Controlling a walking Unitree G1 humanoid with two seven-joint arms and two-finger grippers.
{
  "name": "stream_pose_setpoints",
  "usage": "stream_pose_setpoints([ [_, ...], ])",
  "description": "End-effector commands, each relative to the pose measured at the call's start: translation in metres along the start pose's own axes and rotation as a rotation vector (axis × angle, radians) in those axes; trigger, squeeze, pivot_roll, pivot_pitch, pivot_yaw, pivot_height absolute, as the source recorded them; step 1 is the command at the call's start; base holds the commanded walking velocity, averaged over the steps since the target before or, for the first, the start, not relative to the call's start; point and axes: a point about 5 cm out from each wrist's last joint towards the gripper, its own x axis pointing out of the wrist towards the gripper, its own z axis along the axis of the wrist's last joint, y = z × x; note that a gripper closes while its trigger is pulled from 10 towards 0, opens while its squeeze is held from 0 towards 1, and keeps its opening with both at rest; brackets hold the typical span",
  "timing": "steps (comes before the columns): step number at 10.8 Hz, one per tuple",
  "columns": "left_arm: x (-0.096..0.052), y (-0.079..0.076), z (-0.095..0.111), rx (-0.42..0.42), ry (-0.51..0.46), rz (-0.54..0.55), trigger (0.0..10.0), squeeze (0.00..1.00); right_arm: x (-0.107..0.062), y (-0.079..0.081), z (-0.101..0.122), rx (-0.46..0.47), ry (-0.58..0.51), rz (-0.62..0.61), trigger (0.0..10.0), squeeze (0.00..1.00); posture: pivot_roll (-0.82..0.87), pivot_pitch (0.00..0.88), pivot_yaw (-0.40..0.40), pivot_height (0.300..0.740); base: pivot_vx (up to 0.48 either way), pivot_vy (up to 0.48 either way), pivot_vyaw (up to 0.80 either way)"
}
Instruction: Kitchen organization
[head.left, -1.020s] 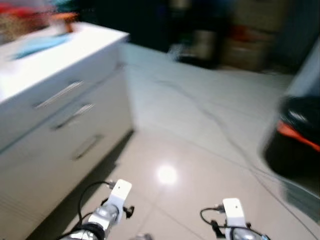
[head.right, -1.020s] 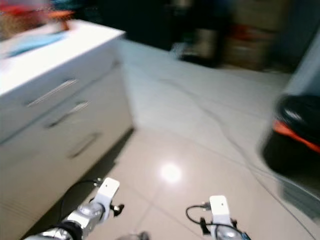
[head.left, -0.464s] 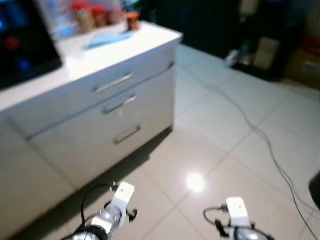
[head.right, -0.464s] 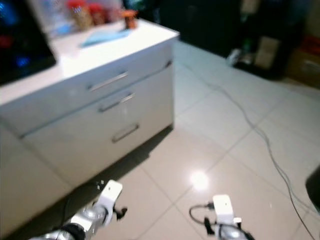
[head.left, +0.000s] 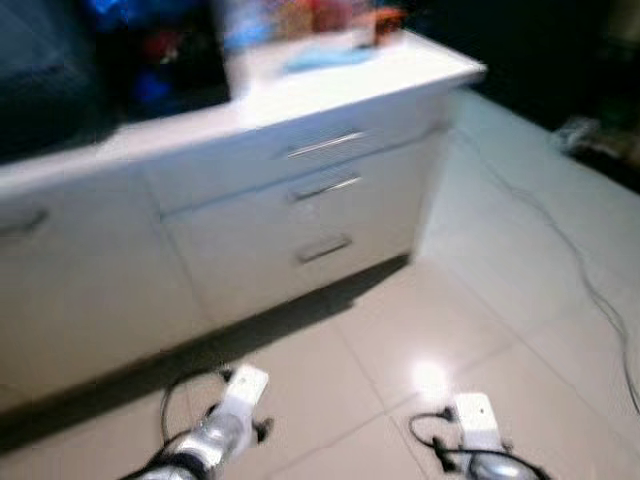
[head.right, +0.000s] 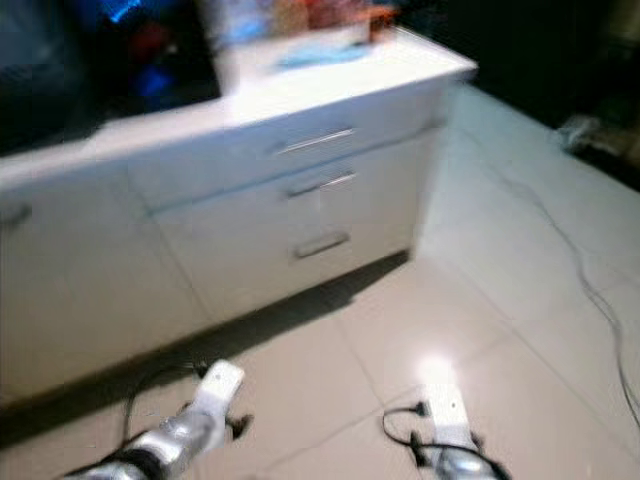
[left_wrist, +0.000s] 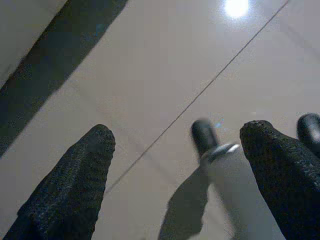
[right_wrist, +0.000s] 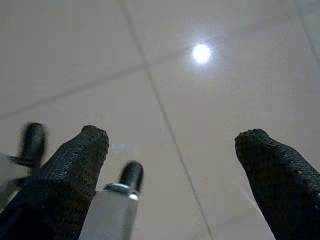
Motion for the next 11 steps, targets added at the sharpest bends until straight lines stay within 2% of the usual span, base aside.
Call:
stream_pose_setpoints([
  [1,0.0003,-0.0013,0.0042,0.008,-0.010,0.003,10.0,0.00,-0.0005,-0.0043,-0.0019,-0.002,0.006,-0.010,10.0,0.00,-0.08,0.000,0.065,0.740,0.000,0.000,0.80],
  [8,0.0001,-0.0021,-0.0022,0.017,0.004,0.002,10.0,0.00,-0.0005,-0.0059,-0.0019,0.016,0.006,-0.026,10.0,0.00,-0.08,0.002,0.072,0.740,0.000,0.000,0.80],
  [10,0.0002,-0.0019,-0.0008,0.028,0.002,0.000,10.0,0.00,-0.0007,-0.0065,-0.0040,0.104,0.012,-0.060,10.0,0.00,-0.09,0.007,0.076,0.740,0.000,0.000,0.31],
  [11,0.0002,-0.0021,0.0000,0.029,0.000,0.000,10.0,0.00,-0.0007,-0.0075,-0.0039,0.095,0.015,-0.066,10.0,0.00,-0.09,0.006,0.073,0.740,0.000,0.000,0.00],
])
